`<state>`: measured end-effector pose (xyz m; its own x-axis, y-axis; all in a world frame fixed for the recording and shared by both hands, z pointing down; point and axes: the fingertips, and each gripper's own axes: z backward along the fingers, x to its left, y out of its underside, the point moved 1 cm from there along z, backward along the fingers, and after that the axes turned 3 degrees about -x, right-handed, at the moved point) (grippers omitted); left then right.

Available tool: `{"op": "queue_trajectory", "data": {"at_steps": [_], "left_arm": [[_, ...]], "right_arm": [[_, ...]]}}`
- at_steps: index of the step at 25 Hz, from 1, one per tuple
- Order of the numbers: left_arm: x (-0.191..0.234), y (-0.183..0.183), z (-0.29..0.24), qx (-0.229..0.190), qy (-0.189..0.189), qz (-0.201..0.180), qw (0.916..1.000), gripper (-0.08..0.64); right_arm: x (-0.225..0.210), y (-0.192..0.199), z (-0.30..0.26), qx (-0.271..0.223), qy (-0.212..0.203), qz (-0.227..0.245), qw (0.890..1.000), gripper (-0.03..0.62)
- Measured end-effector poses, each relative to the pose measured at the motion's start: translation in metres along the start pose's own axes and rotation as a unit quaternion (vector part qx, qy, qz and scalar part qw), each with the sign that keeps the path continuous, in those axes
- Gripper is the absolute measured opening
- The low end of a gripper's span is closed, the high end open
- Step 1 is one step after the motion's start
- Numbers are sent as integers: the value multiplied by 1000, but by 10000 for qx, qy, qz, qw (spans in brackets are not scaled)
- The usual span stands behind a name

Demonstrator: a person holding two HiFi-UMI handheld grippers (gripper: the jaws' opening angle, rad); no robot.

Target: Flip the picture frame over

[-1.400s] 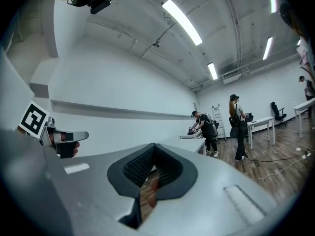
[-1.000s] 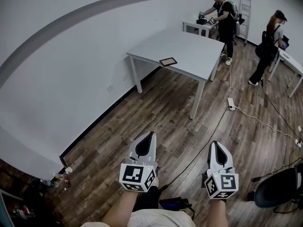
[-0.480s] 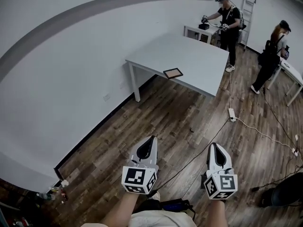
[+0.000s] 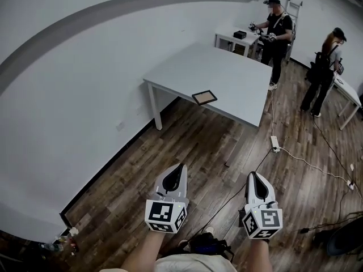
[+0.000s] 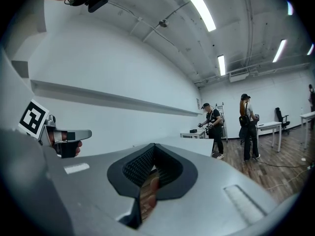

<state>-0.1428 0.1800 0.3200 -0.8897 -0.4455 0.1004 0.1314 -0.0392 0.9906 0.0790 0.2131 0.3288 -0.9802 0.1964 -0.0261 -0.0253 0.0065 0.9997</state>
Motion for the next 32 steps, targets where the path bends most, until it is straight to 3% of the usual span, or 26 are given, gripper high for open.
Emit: {"op": "queue_trajectory", "data": {"at_steps": [9, 20, 32], "left_arm": [[12, 10, -100, -18, -68, -144, 9999, 2], [-21, 27, -235, 132, -275, -277, 9992, 2], [10, 49, -301, 319, -523, -165, 9980, 2]], "right_arm": [[-55, 11, -89, -67, -44, -218, 9997, 28], [-162, 26, -185, 75, -219, -434, 9988, 28], [-178, 42, -266, 239, -536, -493, 9971, 28]]}}
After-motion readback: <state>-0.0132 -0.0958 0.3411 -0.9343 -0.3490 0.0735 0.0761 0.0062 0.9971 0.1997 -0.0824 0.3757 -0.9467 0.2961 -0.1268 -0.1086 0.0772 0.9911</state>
